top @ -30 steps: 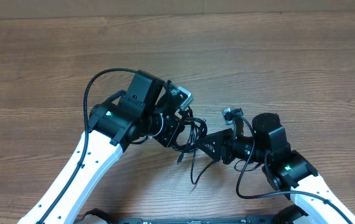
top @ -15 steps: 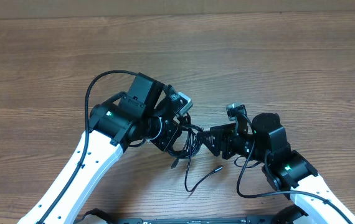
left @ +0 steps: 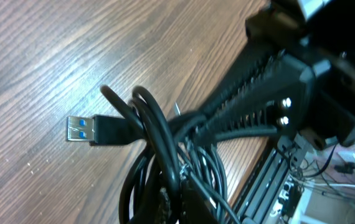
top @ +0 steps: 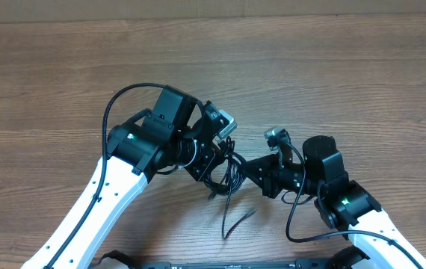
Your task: Untangle cables
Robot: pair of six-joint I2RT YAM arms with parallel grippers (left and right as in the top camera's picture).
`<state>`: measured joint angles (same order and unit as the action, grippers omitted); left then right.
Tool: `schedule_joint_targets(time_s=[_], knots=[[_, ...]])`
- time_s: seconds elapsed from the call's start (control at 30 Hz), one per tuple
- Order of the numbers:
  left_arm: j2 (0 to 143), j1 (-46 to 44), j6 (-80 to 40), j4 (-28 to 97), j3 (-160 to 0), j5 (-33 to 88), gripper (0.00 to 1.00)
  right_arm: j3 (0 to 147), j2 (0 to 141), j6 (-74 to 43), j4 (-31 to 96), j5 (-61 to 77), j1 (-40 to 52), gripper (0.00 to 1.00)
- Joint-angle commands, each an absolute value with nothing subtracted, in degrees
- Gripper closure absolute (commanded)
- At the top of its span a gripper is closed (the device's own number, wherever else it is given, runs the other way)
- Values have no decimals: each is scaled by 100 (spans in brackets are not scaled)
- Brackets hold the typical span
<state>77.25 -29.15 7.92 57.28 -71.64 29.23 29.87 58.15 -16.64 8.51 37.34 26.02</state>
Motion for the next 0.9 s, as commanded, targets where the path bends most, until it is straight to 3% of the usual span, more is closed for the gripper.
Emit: schedule_joint_targets(time_s=[0.0, 0.3, 0.47, 0.67, 0.8, 0.87], knots=[[7640, -2917, 303, 5459, -7247, 2982, 96, 3011, 5804, -1623, 906, 4388, 2641, 96], [7765, -2917, -3618, 4945, -7244, -556, 96, 3011, 5804, -1623, 1579, 5133, 3205, 96], [7946, -2917, -4772, 4945, -7244, -1369, 96, 3011, 5804, -1625, 1592, 5124, 3809, 96], [8152, -2917, -5061, 4947, -7244, -1704, 96, 3011, 5804, -1728, 2001, 4289, 3968, 96], [8256, -2917, -4560, 4939, -7244, -1400, 85, 3011, 5804, -2171, 2071, 3642, 3968, 96], [8291, -2917, -3970, 4936, -7244, -974, 68, 3011, 5804, -2270, 2025, 3555, 3968, 96]])
